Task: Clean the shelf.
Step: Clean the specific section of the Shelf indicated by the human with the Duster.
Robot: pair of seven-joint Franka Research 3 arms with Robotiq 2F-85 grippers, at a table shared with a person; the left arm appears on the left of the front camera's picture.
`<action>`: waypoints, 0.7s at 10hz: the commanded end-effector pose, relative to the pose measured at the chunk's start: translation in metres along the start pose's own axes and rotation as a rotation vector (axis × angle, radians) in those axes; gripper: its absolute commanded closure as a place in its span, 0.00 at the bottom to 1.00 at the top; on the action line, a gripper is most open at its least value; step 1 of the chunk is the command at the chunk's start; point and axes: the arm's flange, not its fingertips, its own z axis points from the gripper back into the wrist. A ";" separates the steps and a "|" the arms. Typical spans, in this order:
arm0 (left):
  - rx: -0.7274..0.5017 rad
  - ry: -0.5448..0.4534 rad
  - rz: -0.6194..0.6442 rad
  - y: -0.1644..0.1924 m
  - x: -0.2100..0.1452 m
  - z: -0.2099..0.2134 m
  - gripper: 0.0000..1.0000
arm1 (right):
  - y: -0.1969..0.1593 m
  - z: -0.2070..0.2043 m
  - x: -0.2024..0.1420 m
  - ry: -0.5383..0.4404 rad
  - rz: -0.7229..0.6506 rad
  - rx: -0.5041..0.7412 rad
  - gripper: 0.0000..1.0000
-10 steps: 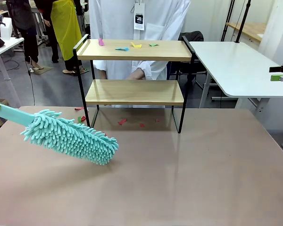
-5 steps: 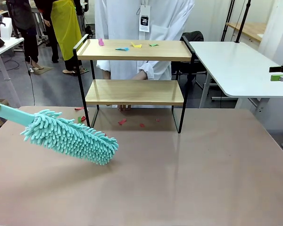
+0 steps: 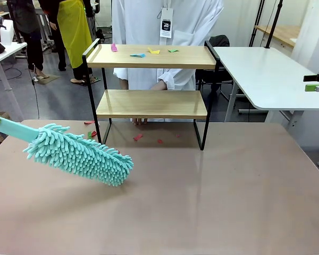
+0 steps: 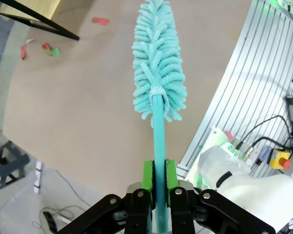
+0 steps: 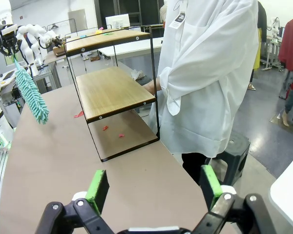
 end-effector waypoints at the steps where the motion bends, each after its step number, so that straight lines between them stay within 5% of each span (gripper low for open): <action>1: 0.000 0.000 0.000 0.000 0.000 0.000 0.87 | 0.001 -0.001 0.003 0.000 0.004 0.000 0.00; 7: -0.114 -0.274 0.312 -0.065 0.035 -0.029 0.87 | 0.001 -0.001 0.003 0.000 0.004 0.000 0.00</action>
